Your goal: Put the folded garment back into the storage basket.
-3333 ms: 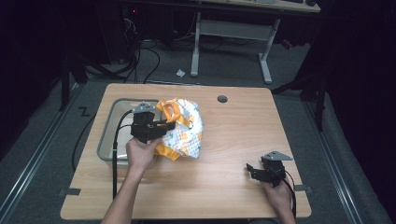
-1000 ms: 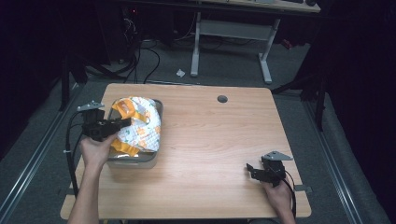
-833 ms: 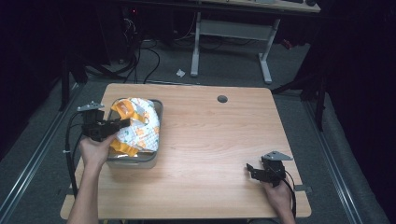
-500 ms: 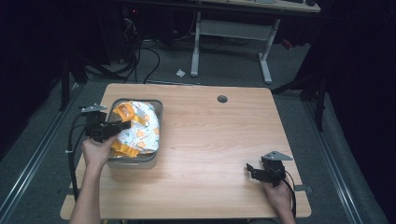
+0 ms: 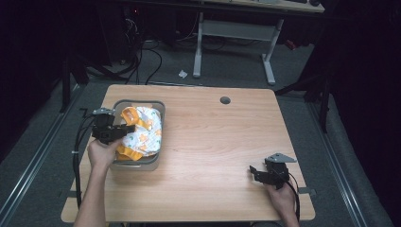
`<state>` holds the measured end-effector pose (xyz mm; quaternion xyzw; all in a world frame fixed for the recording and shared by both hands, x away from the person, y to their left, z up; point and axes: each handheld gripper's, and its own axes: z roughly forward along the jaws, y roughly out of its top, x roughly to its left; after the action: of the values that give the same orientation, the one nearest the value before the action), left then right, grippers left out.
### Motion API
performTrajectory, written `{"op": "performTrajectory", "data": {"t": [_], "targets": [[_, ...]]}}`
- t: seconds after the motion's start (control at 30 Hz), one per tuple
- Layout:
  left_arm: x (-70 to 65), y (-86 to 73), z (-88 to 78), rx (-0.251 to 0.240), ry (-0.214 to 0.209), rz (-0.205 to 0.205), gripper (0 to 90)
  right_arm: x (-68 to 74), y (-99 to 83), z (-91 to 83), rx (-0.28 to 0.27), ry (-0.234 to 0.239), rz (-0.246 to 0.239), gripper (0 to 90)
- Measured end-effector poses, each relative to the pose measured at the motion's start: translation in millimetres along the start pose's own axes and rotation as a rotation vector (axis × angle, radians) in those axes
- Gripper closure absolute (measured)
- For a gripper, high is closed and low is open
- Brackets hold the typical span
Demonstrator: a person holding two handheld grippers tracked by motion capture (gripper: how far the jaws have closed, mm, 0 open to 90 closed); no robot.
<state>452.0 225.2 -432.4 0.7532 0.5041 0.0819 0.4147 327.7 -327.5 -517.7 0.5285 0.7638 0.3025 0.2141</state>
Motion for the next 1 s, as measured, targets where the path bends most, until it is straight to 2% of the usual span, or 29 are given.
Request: {"op": "performTrajectory", "data": {"t": [0.17, 0.33, 0.6, 0.67, 0.77, 0.83, 0.87, 1.0], "targets": [[-1.8, -1.4, 7.6, 0.036, 0.028, 0.027, 74.5, 0.0, 0.0, 0.0, 0.0, 0.0, 0.0, 26.3], [-1.4, -2.6, 13.1, 0.059, 0.052, 0.037, 74.5, 0.0, 0.0, 0.0, 0.0, 0.0, 0.0, 26.3], [-5.4, -4.8, 21.6, 0.108, 0.122, 0.081, 74.0, -0.1, 0.0, 0.0, 0.0, 0.0, 0.0, 26.3], [-4.9, -5.0, 22.6, 0.123, 0.132, 0.079, 73.2, 0.0, 0.0, 0.0, 0.0, 0.0, 0.0, 26.3], [-3.6, -4.7, 25.5, 0.157, 0.155, 0.063, 69.0, 0.0, 0.0, 0.0, 0.0, 0.0, 0.001, 26.3], [-3.8, -4.3, 26.0, 0.157, 0.182, 0.052, 60.3, -0.1, 0.0, 0.0, 0.0, 0.0, 0.0, 26.3], [-4.1, -4.2, 25.7, 0.152, 0.195, 0.05, 60.3, -0.1, 0.0, 0.0, 0.0, 0.0, 0.0, 26.3], [-6.1, -3.2, 21.0, 0.112, 0.229, 0.038, 46.6, -0.1, 0.0, 0.0, 0.0, 0.0, 0.0, 26.3]]}}
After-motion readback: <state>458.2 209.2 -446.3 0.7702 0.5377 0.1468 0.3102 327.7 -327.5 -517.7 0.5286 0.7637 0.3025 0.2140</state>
